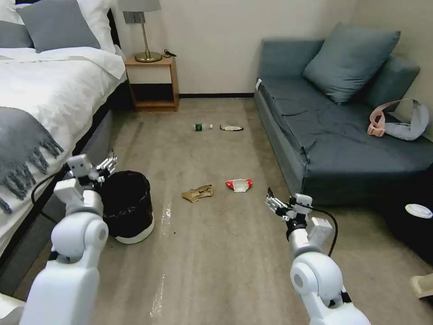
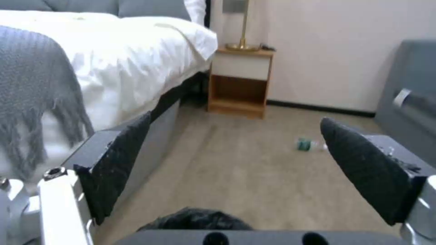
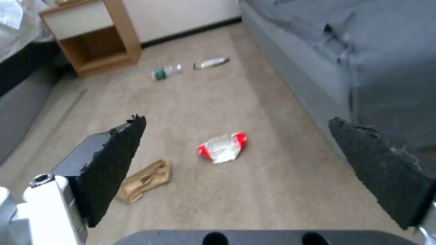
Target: Pick up the trash bin, then pick up the garbage on the floor and place it into the trash bin.
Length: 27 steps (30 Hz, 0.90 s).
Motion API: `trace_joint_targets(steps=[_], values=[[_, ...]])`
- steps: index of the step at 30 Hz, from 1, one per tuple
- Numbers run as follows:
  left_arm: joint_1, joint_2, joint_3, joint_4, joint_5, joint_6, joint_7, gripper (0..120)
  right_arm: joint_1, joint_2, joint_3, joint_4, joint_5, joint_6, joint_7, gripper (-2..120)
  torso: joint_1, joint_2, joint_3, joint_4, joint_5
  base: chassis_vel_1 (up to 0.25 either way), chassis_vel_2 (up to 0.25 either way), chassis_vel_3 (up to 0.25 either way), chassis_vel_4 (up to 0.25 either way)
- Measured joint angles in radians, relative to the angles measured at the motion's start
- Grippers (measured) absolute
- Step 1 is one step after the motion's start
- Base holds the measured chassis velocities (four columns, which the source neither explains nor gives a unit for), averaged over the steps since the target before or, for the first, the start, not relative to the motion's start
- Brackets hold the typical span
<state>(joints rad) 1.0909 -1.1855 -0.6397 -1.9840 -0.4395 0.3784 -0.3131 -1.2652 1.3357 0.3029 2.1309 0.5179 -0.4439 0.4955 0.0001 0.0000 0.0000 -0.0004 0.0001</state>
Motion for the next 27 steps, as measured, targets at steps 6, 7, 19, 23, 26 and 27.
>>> trace_joint_targets(steps=[6, 7, 19, 23, 26, 27], values=[[0.023, 0.035, -0.027, 0.072, 0.008, 0.012, 0.002, 100, 0.058, -0.034, -0.052, 0.028, 0.108, -0.093, 0.102, 100, 0.0, 0.0, 0.0, 0.0008, -0.0005, 0.0, 0.0, 0.0, 0.0], [0.027, 0.042, -0.031, 0.091, 0.011, 0.015, 0.002, 100, 0.06, -0.035, -0.053, 0.029, 0.111, -0.096, 0.106, 100, 0.0, 0.0, 0.0, 0.0007, -0.0003, 0.0, 0.0, 0.0, 0.0], [-0.079, 0.117, 0.009, 0.414, 0.045, 0.11, 0.021, 99, -0.018, -0.079, 0.045, -0.049, 0.001, 0.029, -0.072, 100, 0.0, 0.0, 0.0, -0.0002, -0.0008, 0.0, 0.0, 0.0, 0.0], [-0.096, 0.14, 0.009, 0.446, 0.046, 0.178, 0.026, 99, -0.023, -0.07, 0.03, -0.086, -0.028, 0.059, -0.103, 100, 0.0, 0.0, 0.0, 0.0001, -0.0001, 0.0, 0.0, 0.0, 0.0], [-0.104, 0.165, 0.006, 0.463, 0.023, 0.245, 0.04, 99, -0.019, -0.062, 0.012, -0.107, -0.036, 0.074, -0.112, 100, 0.0, 0.0, 0.0, 0.0009, 0.0001, 0.0, 0.0, 0.0, 0.0], [-0.106, 0.167, 0.007, 0.467, 0.022, 0.25, 0.04, 99, -0.019, -0.062, 0.011, -0.108, -0.036, 0.075, -0.113, 100, 0.0, 0.0, 0.0, 0.0008, 0.0001, 0.0, 0.0, 0.0, 0.0]])
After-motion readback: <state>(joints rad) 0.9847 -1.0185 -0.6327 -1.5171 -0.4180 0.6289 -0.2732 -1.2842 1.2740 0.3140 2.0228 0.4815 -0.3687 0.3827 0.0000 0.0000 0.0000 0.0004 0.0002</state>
